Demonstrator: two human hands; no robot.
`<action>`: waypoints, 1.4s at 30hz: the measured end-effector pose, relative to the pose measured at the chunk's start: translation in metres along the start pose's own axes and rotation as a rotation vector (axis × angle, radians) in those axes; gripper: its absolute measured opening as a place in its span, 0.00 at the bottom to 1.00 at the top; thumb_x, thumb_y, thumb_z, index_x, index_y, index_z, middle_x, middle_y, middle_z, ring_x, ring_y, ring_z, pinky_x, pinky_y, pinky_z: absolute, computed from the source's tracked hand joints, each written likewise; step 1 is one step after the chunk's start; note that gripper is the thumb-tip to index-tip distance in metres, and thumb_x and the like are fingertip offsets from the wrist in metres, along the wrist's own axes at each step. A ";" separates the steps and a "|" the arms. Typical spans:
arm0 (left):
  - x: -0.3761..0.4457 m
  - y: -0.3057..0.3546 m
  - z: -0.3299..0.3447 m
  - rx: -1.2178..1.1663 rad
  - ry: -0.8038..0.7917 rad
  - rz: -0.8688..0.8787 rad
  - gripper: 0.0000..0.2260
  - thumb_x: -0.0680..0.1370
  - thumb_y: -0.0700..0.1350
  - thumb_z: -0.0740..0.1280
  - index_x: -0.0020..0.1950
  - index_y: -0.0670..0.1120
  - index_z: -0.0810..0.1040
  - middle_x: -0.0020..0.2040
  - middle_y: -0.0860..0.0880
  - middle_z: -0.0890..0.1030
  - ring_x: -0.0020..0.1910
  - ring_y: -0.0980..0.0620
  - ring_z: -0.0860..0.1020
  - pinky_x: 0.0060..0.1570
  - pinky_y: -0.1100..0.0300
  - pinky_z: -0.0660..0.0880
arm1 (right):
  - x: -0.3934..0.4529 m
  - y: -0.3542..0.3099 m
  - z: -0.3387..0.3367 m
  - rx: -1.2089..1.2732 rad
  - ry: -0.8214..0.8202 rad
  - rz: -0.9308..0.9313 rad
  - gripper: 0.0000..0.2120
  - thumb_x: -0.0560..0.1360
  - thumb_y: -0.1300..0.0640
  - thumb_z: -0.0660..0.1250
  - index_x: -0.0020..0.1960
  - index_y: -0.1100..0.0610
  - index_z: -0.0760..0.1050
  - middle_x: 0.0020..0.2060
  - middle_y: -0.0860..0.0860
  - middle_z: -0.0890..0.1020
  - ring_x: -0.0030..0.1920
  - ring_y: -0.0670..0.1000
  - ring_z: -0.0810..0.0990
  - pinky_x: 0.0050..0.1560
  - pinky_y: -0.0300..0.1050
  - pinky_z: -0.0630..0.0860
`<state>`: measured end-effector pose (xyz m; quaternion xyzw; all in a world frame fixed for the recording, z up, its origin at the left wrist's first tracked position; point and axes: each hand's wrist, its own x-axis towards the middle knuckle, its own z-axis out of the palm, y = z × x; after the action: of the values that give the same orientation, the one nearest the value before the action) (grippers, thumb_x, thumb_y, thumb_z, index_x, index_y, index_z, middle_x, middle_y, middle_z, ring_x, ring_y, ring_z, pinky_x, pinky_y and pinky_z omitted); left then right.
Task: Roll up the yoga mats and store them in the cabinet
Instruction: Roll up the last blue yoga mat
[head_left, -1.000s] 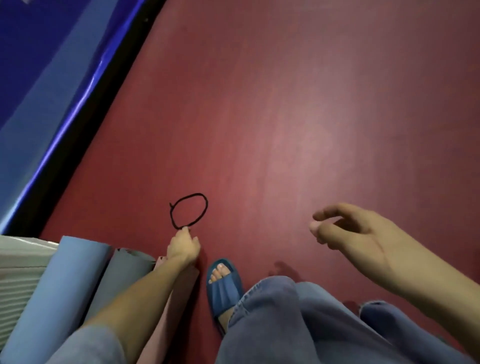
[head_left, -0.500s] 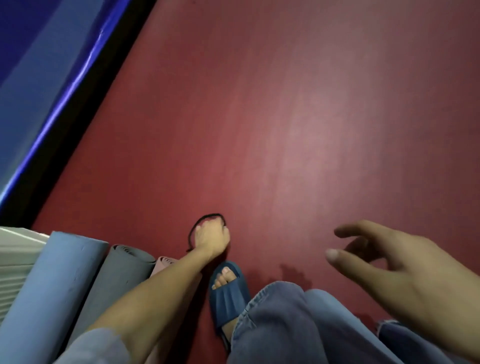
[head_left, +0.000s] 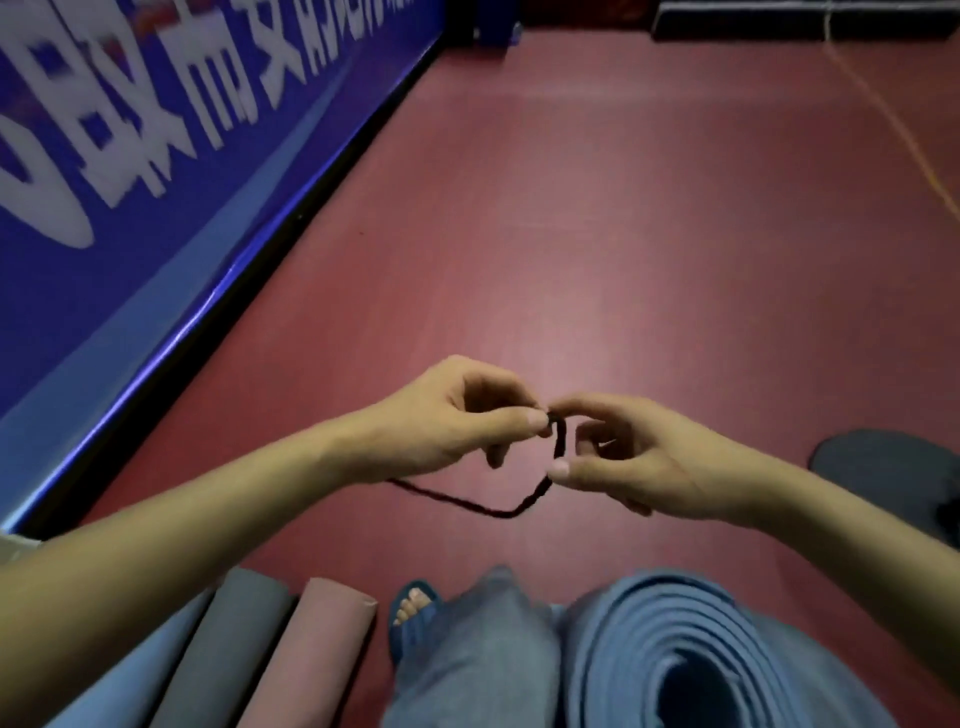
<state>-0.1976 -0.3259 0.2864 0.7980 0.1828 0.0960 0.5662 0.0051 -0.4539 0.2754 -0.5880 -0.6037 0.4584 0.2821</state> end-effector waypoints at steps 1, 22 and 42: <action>-0.008 0.018 0.008 0.043 -0.041 0.032 0.06 0.82 0.40 0.69 0.52 0.39 0.84 0.37 0.44 0.81 0.37 0.53 0.78 0.41 0.58 0.77 | -0.016 -0.010 0.000 -0.055 -0.014 -0.034 0.11 0.78 0.48 0.72 0.60 0.44 0.79 0.34 0.52 0.72 0.34 0.47 0.71 0.36 0.42 0.69; -0.107 0.103 0.141 1.449 -0.374 -0.350 0.28 0.67 0.72 0.70 0.38 0.46 0.73 0.43 0.44 0.81 0.44 0.38 0.81 0.40 0.54 0.71 | -0.210 -0.060 0.052 -0.853 0.030 0.579 0.18 0.77 0.47 0.73 0.39 0.61 0.78 0.26 0.52 0.81 0.29 0.53 0.82 0.39 0.45 0.83; -0.110 0.009 0.136 1.099 -0.376 -0.251 0.62 0.58 0.79 0.63 0.81 0.60 0.33 0.82 0.64 0.40 0.80 0.63 0.39 0.80 0.41 0.36 | -0.210 0.002 0.085 -0.909 -0.004 0.425 0.68 0.63 0.30 0.75 0.81 0.53 0.31 0.80 0.47 0.49 0.78 0.49 0.61 0.62 0.88 0.36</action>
<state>-0.2477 -0.4912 0.2545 0.9497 0.1953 -0.2234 0.0997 -0.0373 -0.6764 0.2796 -0.7605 -0.6098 0.1976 -0.1033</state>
